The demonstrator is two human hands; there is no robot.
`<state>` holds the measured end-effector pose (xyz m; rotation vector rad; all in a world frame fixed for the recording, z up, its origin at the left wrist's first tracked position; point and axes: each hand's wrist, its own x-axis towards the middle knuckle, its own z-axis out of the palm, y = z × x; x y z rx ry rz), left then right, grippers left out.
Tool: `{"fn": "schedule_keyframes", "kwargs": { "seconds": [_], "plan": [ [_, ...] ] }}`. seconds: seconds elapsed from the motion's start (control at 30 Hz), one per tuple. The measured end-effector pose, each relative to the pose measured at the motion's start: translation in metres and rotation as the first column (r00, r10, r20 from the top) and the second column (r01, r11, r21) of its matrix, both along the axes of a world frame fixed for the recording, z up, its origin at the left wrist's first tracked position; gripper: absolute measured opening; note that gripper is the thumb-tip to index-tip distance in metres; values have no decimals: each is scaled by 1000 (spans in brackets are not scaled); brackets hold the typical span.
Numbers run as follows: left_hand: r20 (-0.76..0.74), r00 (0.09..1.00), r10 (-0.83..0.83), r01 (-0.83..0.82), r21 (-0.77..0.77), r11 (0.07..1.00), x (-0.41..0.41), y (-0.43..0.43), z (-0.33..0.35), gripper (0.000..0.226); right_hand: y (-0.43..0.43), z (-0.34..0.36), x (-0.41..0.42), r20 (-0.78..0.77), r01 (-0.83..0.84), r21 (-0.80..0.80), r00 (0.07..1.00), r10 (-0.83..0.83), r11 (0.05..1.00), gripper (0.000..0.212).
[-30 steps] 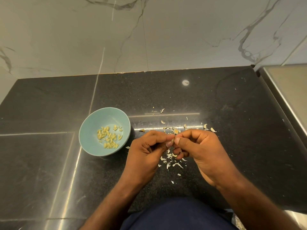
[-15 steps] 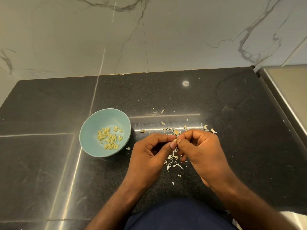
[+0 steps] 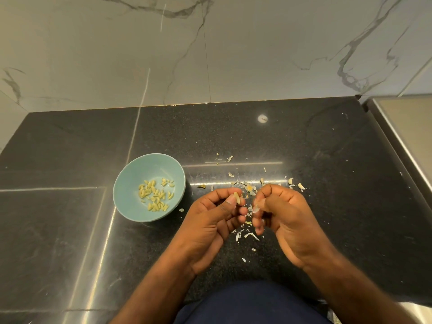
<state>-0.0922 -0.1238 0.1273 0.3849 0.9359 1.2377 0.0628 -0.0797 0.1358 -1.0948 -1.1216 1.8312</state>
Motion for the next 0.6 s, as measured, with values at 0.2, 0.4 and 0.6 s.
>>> {"fn": "schedule_keyframes", "kwargs": {
  "seconds": [0.2, 0.4, 0.6],
  "plan": [
    [-30, 998, 50, -50, -2, 999, 0, 0, -3, 24, 6, -3, 8, 341, -35, 264, 938, -59, 964, 25],
    [-270, 959, 89, -71, 74, 995, 3, -1, -6, 28, 1, 5, 5, 470, -112, 351, 880, -71, 930, 20],
    [-586, 796, 154, -34, 211, 977, 5, -4, -9, 15, 1, 7, -2, 354, -44, 247, 934, -47, 968, 6]
  ]
}}
